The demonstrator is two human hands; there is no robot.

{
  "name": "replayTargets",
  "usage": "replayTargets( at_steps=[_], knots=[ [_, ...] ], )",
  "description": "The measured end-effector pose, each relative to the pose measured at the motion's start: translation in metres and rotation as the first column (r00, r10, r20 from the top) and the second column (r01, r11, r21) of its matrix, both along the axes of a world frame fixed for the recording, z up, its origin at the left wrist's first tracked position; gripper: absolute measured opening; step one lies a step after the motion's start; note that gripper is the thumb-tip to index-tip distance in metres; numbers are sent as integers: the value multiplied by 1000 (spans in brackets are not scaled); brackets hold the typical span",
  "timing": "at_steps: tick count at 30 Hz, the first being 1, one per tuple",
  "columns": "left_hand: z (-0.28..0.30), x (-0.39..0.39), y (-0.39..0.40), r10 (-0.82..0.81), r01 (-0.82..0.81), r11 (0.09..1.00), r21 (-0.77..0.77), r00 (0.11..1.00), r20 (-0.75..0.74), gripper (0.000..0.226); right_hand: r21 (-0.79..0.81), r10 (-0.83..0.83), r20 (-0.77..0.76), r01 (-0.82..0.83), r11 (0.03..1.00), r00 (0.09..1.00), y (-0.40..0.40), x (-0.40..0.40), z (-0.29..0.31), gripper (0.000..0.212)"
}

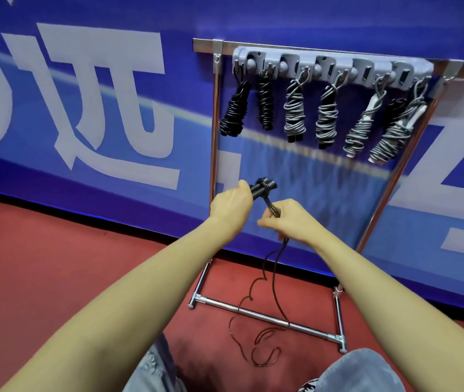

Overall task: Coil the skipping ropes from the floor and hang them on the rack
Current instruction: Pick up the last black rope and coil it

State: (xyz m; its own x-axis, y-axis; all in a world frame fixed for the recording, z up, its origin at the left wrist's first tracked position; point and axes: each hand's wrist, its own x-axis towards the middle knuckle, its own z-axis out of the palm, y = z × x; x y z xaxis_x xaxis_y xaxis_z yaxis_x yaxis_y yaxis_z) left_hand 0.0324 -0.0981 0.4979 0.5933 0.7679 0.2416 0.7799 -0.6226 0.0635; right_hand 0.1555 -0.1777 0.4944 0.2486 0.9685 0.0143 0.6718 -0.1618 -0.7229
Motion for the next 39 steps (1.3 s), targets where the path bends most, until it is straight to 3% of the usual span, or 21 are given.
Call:
replayTargets(
  at_steps=[2,4,6,7,8,9,10,12,13,14,15,17,20,25,27,29,31,33,35,39],
  knots=[
    [-8,-3,1,12,-11,1000,7,997,-70,28,1,54,96,-54,999,994,-5,-1,-3,15],
    [-16,-6,3,-1,3,1000,13,988,-154,25,-43,114,402,-105,994,909,-6,1,-4,13],
    [-24,-10,7,-53,62,998,30,969,-243,21,50,86,764,-191,980,639,-7,0,-1,23],
    [-27,-13,8,-86,102,994,45,957,-277,20,125,38,864,-286,950,503,-5,1,-2,29],
    [-28,-17,8,-120,146,987,61,943,-311,21,182,0,876,-329,926,483,-7,-3,1,30],
    [-28,-20,9,-153,190,979,79,929,-338,21,295,-81,852,-347,891,517,-6,-3,1,27],
    [-29,-23,9,-181,231,968,99,915,-360,19,345,-97,767,-280,896,634,-4,-4,1,23],
    [-27,-27,8,-212,289,945,154,898,-385,21,299,-106,406,-22,954,908,2,-7,8,22],
    [-26,-29,8,-217,309,934,178,889,-403,22,227,-108,170,68,972,980,5,-7,10,20],
    [-24,-31,7,-231,335,922,193,878,-420,21,189,-117,20,111,976,993,9,-6,10,18],
    [-24,-33,8,-257,369,908,198,865,-432,19,172,-123,-16,124,977,992,11,-7,12,19],
    [-25,-36,10,-336,448,866,222,850,-405,17,140,-119,57,110,984,991,13,-6,12,26],
    [-25,-42,12,-477,564,767,305,820,-316,26,96,-133,-17,134,986,991,17,-1,16,35],
    [-9,-43,14,-567,585,655,478,799,-201,13,58,-149,-98,155,986,984,14,10,3,20],
    [-1,-39,10,-546,544,672,503,822,-160,12,78,-125,-30,127,989,992,13,10,-9,14],
    [2,-30,7,-501,483,717,502,858,-111,19,95,-153,26,149,984,988,11,6,-14,22],
    [6,-20,1,-404,370,788,492,914,-42,25,109,-169,-87,178,978,982,7,2,-13,29],
    [8,-12,-6,-268,259,894,364,963,-28,22,91,-139,-164,156,984,977,4,-1,-9,24],
    [10,-5,-13,-164,170,961,219,985,-44,22,50,-114,-146,123,991,983,3,-2,-3,20],
    [6,7,-14,-66,62,994,89,997,45,23,-12,-45,-37,45,999,998,-1,-3,4,16]
  ],
)
